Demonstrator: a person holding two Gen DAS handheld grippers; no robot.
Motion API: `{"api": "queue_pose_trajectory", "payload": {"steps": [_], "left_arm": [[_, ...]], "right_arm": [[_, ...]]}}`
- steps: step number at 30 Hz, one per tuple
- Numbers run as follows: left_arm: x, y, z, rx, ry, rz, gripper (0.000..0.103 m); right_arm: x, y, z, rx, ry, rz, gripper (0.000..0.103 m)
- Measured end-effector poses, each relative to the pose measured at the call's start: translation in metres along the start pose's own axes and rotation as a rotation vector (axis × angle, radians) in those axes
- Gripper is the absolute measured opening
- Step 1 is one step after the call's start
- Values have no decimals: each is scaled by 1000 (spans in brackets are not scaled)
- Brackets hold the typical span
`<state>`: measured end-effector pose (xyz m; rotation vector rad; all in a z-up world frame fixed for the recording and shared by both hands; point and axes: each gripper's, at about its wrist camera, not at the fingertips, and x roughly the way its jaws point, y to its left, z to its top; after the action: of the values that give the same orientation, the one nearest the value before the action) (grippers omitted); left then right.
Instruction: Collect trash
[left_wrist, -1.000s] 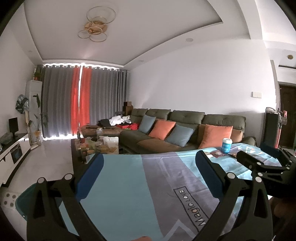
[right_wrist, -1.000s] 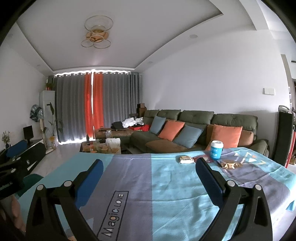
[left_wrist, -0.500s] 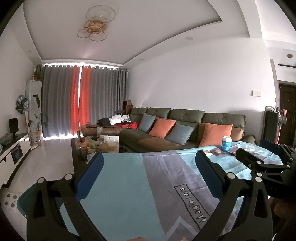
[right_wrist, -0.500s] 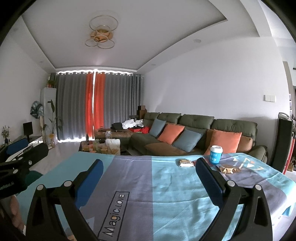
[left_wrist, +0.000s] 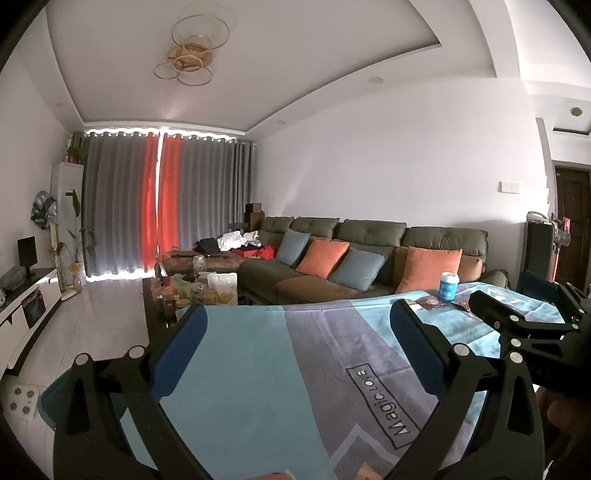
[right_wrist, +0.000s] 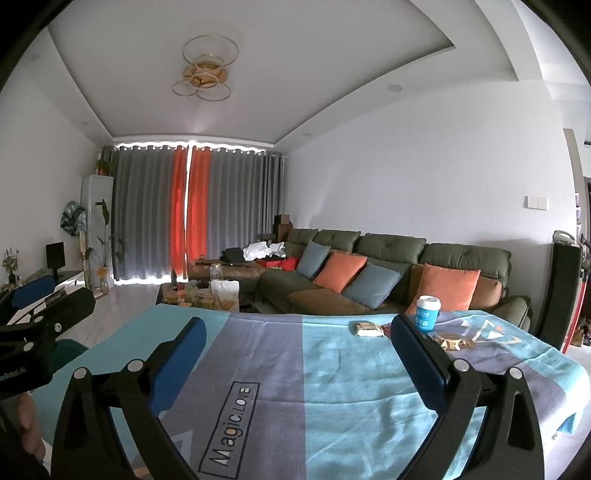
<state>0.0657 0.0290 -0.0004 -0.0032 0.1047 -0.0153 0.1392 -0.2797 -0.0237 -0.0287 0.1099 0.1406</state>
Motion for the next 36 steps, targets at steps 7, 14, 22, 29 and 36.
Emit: {"api": "queue_pose_trajectory", "payload": {"steps": [7,14,22,29,36], "left_arm": [[-2,1,1,0,3,1,98],[-2,2,0,5,7,-10,98],[-3,3,-4,1,18,-12,98],[-5,4,-5,-1,24,-13,98],[-7,5,-5,-4,34,-17,98]], "right_arm": [[-5,1,-1,-3,-9,-1,96],[-4,1,-1,-3,-7,-2,96],[-5,1,-2,-2,-6,-1,96],[-6,2,-1,-3,-3,0,96],[-4,-2,1,3,4,13,96]]}}
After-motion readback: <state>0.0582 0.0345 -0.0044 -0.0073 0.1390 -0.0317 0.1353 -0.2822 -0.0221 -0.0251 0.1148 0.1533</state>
